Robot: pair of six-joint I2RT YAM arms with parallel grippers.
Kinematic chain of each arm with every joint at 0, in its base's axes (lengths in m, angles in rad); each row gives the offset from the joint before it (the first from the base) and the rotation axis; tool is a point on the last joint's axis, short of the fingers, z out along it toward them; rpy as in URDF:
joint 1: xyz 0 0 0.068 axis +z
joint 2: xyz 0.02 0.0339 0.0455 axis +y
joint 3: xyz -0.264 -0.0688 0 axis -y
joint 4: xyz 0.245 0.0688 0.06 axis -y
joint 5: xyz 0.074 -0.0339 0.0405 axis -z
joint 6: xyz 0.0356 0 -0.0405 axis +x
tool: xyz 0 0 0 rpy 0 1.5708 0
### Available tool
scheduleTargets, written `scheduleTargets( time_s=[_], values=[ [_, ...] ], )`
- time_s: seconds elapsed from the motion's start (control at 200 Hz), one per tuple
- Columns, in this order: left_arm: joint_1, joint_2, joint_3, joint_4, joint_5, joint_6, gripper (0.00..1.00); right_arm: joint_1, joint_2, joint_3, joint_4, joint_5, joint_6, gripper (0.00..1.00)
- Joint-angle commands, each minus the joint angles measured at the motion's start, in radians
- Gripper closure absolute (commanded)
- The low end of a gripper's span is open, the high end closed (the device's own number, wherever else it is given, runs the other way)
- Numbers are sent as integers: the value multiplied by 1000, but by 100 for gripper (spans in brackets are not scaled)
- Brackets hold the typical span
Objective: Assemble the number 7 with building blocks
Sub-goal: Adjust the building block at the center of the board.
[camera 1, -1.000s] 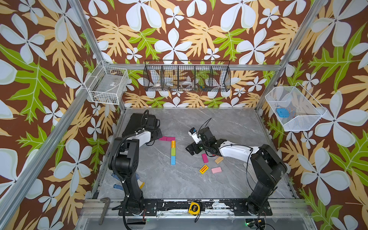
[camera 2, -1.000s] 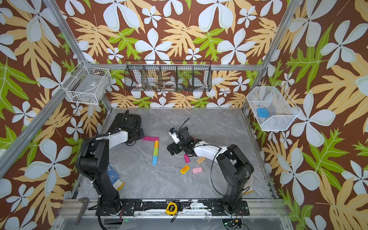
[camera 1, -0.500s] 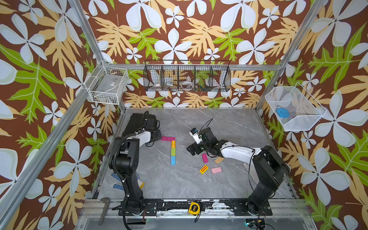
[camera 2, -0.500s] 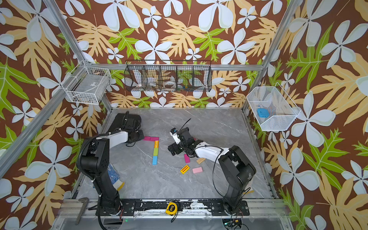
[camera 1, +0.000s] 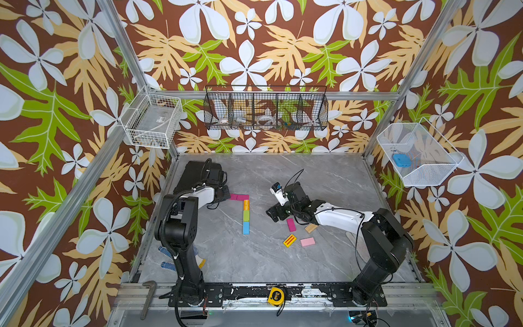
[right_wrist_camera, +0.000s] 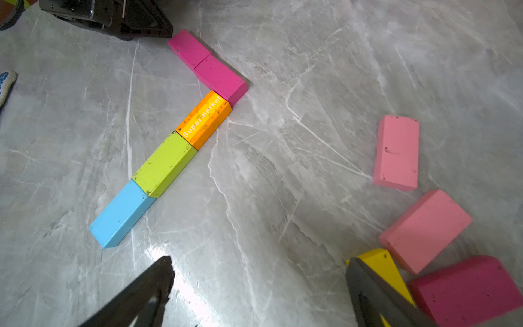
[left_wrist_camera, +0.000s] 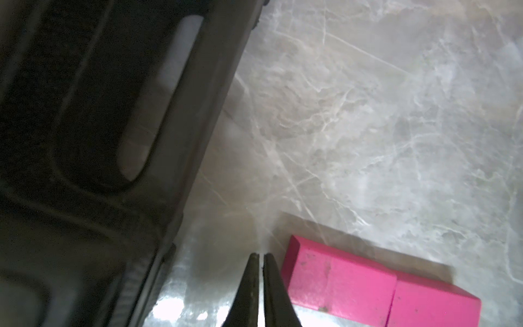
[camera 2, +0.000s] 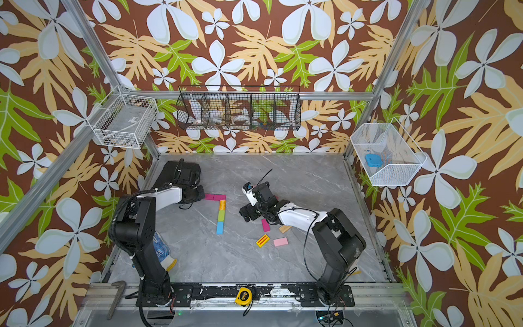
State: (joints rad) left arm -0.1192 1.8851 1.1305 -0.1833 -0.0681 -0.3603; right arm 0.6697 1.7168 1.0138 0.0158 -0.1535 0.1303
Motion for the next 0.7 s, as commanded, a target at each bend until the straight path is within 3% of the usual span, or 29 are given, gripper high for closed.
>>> scheduleTargets(
  time_s=[0.0, 0.15, 0.696],
  values=[
    [1, 7, 6, -12, 15, 15, 90, 0, -5, 0, 27, 8, 4, 4],
    [5, 17, 14, -17, 20, 17, 90, 1, 20, 22, 21, 26, 15, 5],
    [23, 48, 40, -15, 47, 19, 89, -1, 333, 375, -138, 118, 68, 14]
  ],
)
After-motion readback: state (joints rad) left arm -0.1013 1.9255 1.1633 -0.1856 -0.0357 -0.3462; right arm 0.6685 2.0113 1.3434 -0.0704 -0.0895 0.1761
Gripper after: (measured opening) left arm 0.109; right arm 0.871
